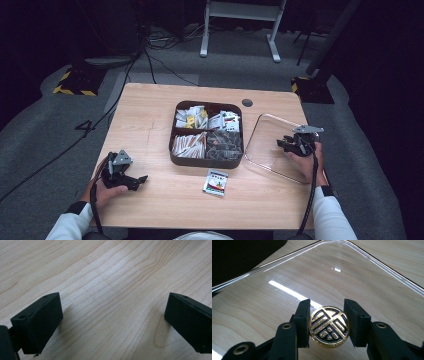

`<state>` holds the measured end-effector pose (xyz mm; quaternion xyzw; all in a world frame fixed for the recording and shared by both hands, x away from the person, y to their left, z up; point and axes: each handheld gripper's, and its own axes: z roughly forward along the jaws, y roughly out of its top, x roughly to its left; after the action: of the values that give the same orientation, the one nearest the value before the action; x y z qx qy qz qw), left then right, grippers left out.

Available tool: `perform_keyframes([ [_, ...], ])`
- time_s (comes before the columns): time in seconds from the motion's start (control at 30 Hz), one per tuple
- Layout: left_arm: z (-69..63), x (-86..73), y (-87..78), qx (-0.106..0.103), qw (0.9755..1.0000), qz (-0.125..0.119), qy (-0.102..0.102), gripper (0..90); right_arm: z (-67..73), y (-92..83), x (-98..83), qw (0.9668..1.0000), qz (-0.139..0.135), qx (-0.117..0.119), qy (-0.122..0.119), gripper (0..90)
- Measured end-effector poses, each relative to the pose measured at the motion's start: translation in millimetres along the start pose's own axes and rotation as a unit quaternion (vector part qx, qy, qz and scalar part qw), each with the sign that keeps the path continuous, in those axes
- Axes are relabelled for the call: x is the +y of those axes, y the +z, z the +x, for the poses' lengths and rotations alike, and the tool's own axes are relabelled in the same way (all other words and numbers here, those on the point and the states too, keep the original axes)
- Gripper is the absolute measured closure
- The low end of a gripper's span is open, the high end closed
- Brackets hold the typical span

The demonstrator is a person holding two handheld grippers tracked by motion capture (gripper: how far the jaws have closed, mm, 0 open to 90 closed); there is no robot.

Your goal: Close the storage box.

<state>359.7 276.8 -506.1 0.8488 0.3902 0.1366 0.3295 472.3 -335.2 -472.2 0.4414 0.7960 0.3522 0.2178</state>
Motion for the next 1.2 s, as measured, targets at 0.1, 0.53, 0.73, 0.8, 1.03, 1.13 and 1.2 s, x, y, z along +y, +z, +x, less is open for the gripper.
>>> perform_keyframes([
  [0.1,-0.2,-0.1,-0.1,0.001,1.0000,0.000,0.000,2.1,-0.1,-3.3,2.6,1.0000,-0.004,-0.002,-0.003,59.1],
  [0.53,-0.3,-0.4,-0.6,0.004,1.0000,0.000,0.002,2.5,3.5,-25.1,18.6,0.9996,-0.022,-0.004,-0.020,59.1],
  [0.73,-0.2,-0.3,-0.5,0.003,1.0000,0.000,0.002,2.4,4.7,-32.3,26.6,0.9994,-0.022,-0.001,-0.026,59.1],
  [0.8,-0.1,-0.3,-0.4,0.003,1.0000,-0.001,0.002,2.4,4.9,-33.5,29.4,0.9993,-0.021,0.000,-0.029,59.1],
  [1.03,-0.1,-0.3,-0.4,0.003,1.0000,-0.001,0.002,2.4,5.0,-39.8,38.0,0.9991,-0.023,-0.002,-0.035,59.1],
  [1.13,-0.1,-0.3,-0.4,0.003,1.0000,-0.001,0.002,2.4,6.1,-43.4,43.7,0.9991,-0.023,0.000,-0.037,59.1],
  [1.2,-0.1,-0.3,-0.4,0.003,1.0000,-0.001,0.002,2.4,7.7,-45.5,48.2,0.9989,-0.024,0.000,-0.041,59.1],
])
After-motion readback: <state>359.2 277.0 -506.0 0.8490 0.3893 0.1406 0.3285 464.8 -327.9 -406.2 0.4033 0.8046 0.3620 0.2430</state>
